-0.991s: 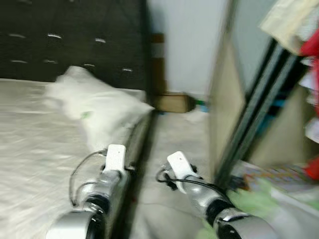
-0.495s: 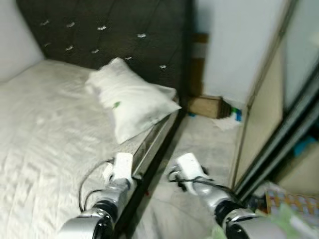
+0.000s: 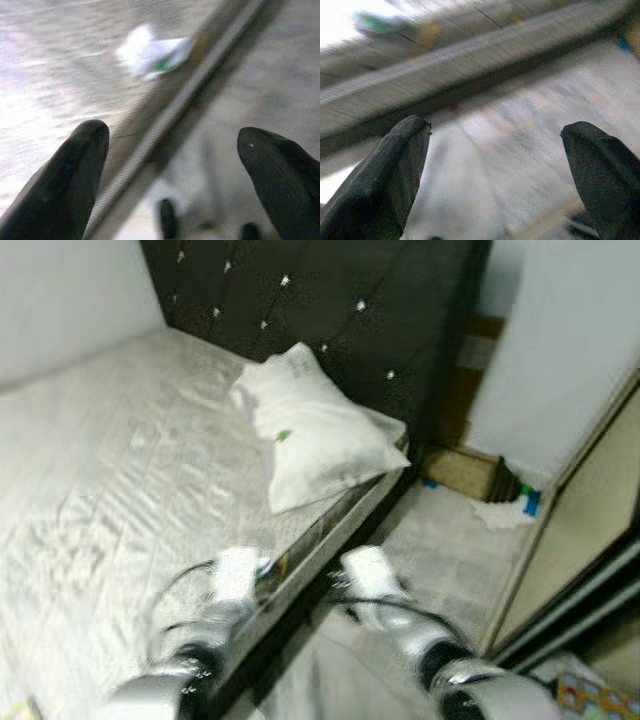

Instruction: Clean up the room

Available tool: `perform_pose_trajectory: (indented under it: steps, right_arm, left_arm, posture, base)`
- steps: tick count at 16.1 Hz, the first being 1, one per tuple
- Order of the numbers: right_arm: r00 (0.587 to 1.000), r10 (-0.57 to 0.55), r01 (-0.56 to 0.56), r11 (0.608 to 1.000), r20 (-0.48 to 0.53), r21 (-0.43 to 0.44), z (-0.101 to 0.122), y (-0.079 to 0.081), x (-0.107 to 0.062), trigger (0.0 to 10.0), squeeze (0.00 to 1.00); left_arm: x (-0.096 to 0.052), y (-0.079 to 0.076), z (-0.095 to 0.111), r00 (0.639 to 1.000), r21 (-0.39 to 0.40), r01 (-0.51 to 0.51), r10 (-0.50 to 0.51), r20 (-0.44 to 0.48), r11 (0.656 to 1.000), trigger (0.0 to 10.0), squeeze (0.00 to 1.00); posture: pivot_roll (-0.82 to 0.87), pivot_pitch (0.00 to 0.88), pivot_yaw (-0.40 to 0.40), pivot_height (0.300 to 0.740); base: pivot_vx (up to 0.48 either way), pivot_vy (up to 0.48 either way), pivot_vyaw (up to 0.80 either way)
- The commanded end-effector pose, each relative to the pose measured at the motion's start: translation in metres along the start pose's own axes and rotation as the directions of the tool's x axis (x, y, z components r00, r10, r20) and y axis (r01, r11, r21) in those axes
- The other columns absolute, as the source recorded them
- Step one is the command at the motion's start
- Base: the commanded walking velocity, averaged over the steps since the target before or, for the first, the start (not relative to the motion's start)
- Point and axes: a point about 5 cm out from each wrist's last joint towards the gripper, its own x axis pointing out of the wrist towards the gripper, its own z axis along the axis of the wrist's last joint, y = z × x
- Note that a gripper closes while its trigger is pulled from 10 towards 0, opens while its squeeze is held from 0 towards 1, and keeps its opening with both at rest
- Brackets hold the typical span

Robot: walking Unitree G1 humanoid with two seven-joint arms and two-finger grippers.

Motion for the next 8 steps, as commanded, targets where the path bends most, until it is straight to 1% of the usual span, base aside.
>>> perform_pose_trajectory:
  steps: [1,3,4,6,7,8]
  right_arm:
    - [1.0,0.001,-0.001,1.0,-0.008,-0.01,-0.003,-0.007,0.0,10.0,0.0]
    - [0.999,0.043,-0.043,0.999,-0.002,-0.023,-0.001,-0.001,0.0,10.0,0.0]
    - [0.998,0.058,-0.058,0.998,0.001,-0.019,-0.001,0.001,0.0,10.0,0.0]
    - [0.998,0.064,-0.064,0.998,0.005,-0.02,0.0,0.001,0.0,10.0,0.0]
    - [0.997,0.073,-0.073,0.997,0.009,0.019,0.0,0.002,0.0,10.0,0.0]
    - [0.997,0.072,-0.072,0.997,0.008,0.004,0.0,0.002,0.0,10.0,0.0]
  left_arm:
    - [0.0,-0.011,0.008,0.999,0.009,0.026,-0.026,0.023,1.0,10.0,0.0]
    - [0.0,-0.012,0.01,0.999,-0.009,0.032,-0.032,0.036,0.999,10.0,0.0]
    - [0.0,-0.011,0.014,0.998,-0.044,0.047,-0.045,0.054,0.998,10.0,0.0]
    - [0.0,-0.01,0.016,0.996,-0.075,0.064,-0.059,0.063,0.995,10.0,0.0]
    - [0.0,-0.01,0.019,0.994,-0.1,0.083,-0.075,0.076,0.992,10.0,0.0]
    - [0.0,-0.01,0.019,0.994,-0.107,0.09,-0.082,0.077,0.99,10.0,0.0]
  posture:
    - [-0.1,0.0,0.019,0.74]
    - [-0.1,0.0,0.019,0.74]
    - [-0.1,0.0,0.019,0.74]
    - [-0.1,0.0,0.017,0.74]
    - [-0.1,0.0,0.017,0.74]
    - [-0.1,0.0,0.017,0.74]
  base:
    - [0.0,0.0,0.8]
    - [0.0,0.0,0.8]
    - [0.0,0.0,0.8]
    - [0.0,0.0,0.8]
    - [0.0,0.0,0.0]
    - [0.0,0.0,0.0]
